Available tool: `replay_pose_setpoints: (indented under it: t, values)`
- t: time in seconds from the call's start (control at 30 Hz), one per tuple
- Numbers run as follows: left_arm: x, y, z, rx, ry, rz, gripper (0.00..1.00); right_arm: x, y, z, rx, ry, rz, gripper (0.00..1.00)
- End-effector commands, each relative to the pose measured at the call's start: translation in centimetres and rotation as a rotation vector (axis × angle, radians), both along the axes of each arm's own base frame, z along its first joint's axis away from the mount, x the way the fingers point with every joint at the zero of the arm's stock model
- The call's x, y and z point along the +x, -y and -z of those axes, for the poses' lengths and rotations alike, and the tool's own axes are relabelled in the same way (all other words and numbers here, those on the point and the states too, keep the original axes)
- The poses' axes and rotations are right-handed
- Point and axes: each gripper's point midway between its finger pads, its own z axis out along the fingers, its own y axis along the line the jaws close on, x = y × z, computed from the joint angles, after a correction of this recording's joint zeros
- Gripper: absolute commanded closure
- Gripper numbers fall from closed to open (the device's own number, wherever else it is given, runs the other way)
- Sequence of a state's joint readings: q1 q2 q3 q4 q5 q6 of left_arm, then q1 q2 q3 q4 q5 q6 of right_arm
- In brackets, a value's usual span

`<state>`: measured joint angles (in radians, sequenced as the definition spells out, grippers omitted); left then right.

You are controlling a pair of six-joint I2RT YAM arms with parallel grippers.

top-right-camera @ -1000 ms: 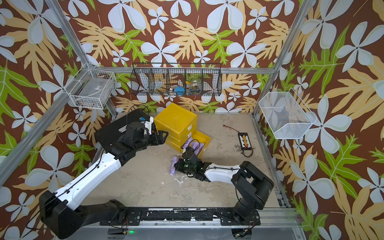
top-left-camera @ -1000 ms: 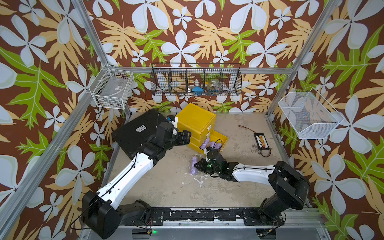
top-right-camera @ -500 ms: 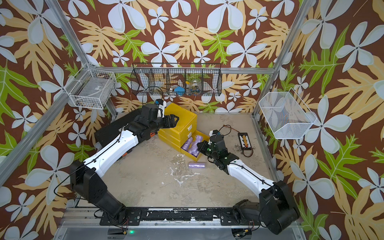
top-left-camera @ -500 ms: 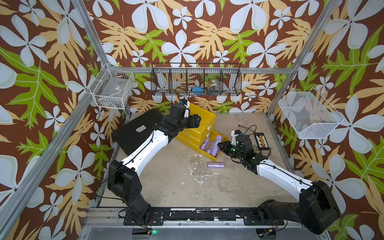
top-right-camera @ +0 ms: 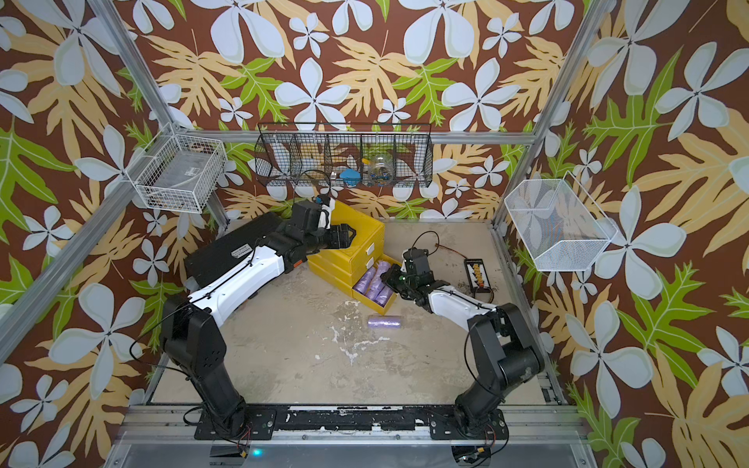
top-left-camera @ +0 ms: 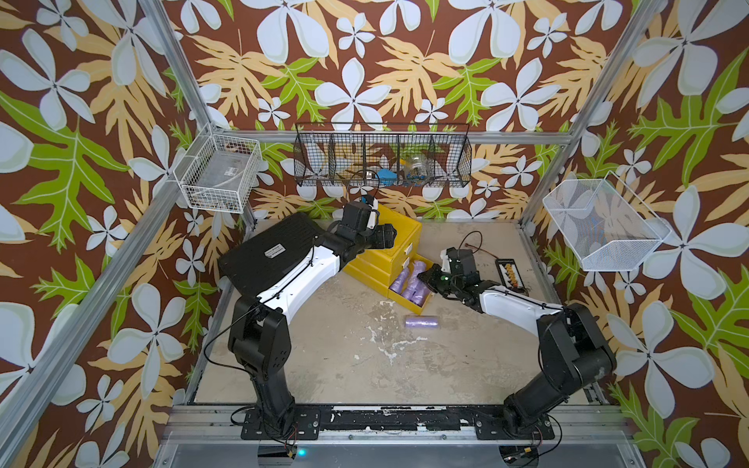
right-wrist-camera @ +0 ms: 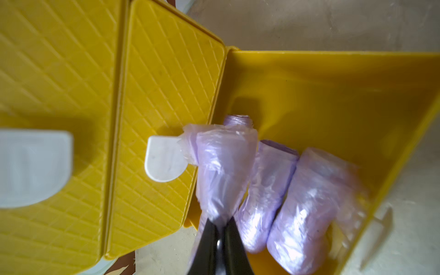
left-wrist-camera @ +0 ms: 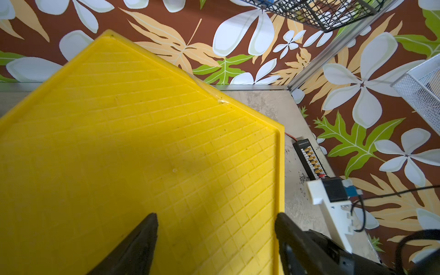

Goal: Sort the rolls of trash bags by color and place them into the drawer
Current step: Place the roll of trash bags in the drawer.

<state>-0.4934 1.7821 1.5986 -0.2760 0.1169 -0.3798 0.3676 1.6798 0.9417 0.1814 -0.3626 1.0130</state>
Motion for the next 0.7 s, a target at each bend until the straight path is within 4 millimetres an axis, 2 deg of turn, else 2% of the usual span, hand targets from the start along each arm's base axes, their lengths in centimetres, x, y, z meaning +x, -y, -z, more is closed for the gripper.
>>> replay_pose_setpoints:
  t: [0.0, 0.1, 0.27, 0.4, 0.67]
  values:
    - [-0.7, -0.2, 1.6, 0.023, -0.054, 0.011, 0.2, 1.5, -1.3, -0.1, 0.063, 0.008, -0.008, 0.95]
    - [-0.9, -0.2, 1.6, 0.022, -0.056, 0.015, 0.2, 2.0, -1.6, 1.2, 0.07, -0.025, -0.007, 0.91]
    - [-1.0, -0.2, 1.5, 0.021, -0.052, 0.019, 0.2, 1.6, -1.2, 1.4, 0.065, -0.033, 0.013, 0.67]
    - [-1.1, -0.3, 1.5, 0.024, -0.049, 0.021, 0.2, 1.0, -0.7, -0.5, 0.045, 0.01, 0.01, 0.59]
    - [-1.2, -0.3, 1.0, 0.02, -0.039, 0.022, 0.2, -1.7, 1.4, -5.7, -0.026, 0.132, 0.003, 0.59]
